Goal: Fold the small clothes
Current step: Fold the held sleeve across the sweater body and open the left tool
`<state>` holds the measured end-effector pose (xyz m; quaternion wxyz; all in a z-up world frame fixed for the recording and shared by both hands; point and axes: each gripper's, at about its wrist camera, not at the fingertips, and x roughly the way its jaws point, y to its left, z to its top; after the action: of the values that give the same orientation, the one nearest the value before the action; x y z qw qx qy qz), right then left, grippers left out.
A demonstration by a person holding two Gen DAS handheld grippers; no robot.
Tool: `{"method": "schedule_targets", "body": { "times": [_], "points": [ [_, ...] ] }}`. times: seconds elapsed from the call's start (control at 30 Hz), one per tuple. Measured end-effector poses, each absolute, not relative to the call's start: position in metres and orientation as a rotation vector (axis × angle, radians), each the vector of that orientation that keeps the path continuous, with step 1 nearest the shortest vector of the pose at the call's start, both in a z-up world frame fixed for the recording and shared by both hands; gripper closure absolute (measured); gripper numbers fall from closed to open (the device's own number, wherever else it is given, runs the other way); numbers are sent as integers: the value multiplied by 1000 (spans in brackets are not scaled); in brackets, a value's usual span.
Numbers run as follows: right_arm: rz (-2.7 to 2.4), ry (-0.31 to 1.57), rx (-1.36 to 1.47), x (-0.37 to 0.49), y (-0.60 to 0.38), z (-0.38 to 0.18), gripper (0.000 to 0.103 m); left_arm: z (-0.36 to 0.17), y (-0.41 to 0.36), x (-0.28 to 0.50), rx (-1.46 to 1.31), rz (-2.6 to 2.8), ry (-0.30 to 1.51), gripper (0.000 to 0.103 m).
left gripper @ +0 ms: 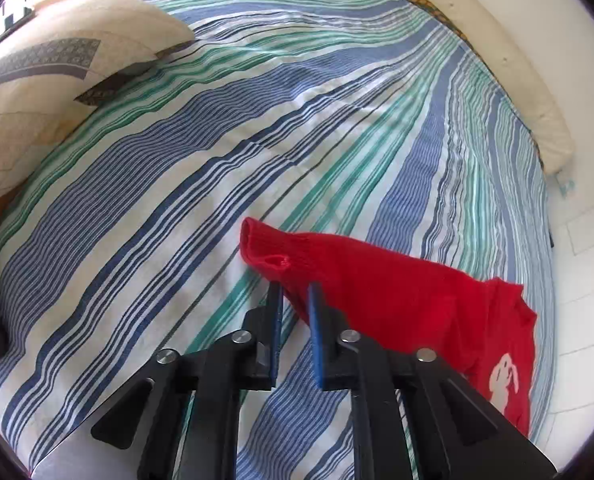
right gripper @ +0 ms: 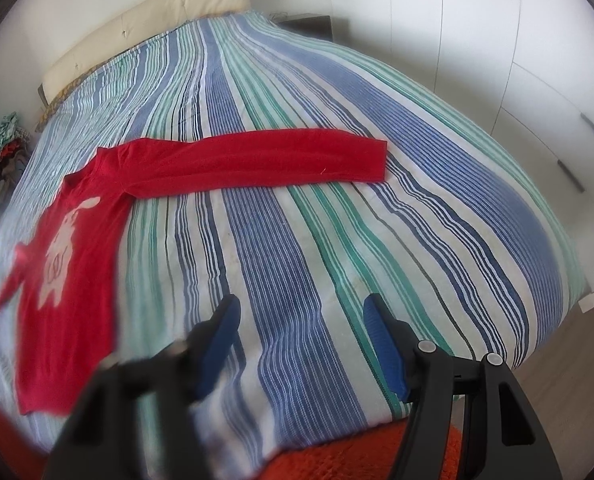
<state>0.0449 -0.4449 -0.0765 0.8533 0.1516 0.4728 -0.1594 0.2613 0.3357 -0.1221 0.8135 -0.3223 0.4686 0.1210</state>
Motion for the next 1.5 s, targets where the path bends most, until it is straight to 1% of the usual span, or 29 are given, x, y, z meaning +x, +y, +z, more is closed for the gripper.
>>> {"method": "schedule_targets", "body": {
  "times": [0.03, 0.07, 0.1, 0.27, 0.33, 0.4, 0.47, 0.53, 0.57, 0.6, 0.63, 0.7, 0.77, 0.9, 0.97, 1.07, 1.23, 1.27, 1.3, 1.33, 1.37, 1.4, 1.47, 1.5],
  "points": [
    [-337, 998, 314, 45, -444, -77, 39, -123, 339, 257, -707, 262, 992, 55],
    [-340, 1000, 309, 45, -444, -77, 39, -123, 342, 252, -723, 272, 975, 35],
    [-343, 1001, 305, 45, -443, -77, 39, -124, 346, 247, -737, 282, 952, 31],
    [-353, 1019, 280, 49, -440, -79, 39, -141, 366, 247, -828, 309, 949, 32],
    [-352, 1031, 260, 51, -437, -80, 39, -149, 366, 254, -838, 300, 965, 34],
    [-351, 1042, 238, 53, -434, -81, 39, -155, 359, 264, -825, 261, 992, 40],
    [-353, 1049, 219, 54, -431, -82, 39, -161, 351, 274, -796, 223, 1025, 41],
    [-358, 1054, 205, 54, -430, -82, 39, -169, 344, 281, -752, 255, 1062, 64],
    [-360, 1056, 201, 54, -429, -82, 39, -170, 343, 282, -730, 286, 1076, 90],
    [-361, 1057, 198, 54, -429, -82, 39, -169, 344, 280, -745, 292, 1076, 97],
    [-361, 1059, 198, 54, -429, -82, 39, -163, 345, 276, -748, 313, 1061, 98],
    [-361, 1057, 201, 54, -429, -82, 39, -140, 344, 263, -676, 376, 1006, 99],
    [-359, 1049, 201, 53, -429, -81, 39, -128, 349, 250, -619, 434, 987, 99],
    [-360, 1041, 208, 53, -432, -80, 39, -152, 372, 240, -645, 512, 1070, 99],
    [-356, 1045, 217, 54, -433, -81, 39, -156, 370, 239, -651, 528, 1072, 99],
    [-354, 1042, 215, 53, -431, -80, 39, -156, 358, 247, -555, 554, 1094, 99],
    [-365, 1016, 224, 47, -434, -77, 39, -160, 355, 253, -493, 561, 1130, 98],
    [-365, 1016, 232, 47, -435, -77, 39, -159, 351, 255, -451, 555, 1141, 93],
    [-364, 1016, 239, 47, -436, -77, 39, -156, 345, 256, -400, 556, 1145, 83],
    [-363, 1015, 243, 47, -436, -77, 39, -151, 340, 254, -365, 558, 1141, 76],
    [-361, 1013, 244, 47, -436, -77, 39, -145, 336, 250, -350, 562, 1135, 53],
    [-359, 1010, 244, 47, -436, -76, 39, -137, 332, 243, -346, 561, 1119, 32],
    [-359, 1001, 240, 46, -435, -75, 39, -120, 320, 226, -326, 545, 1058, 22],
    [-360, 997, 238, 45, -435, -74, 39, -112, 311, 217, -310, 523, 1036, 22]
  ]
}}
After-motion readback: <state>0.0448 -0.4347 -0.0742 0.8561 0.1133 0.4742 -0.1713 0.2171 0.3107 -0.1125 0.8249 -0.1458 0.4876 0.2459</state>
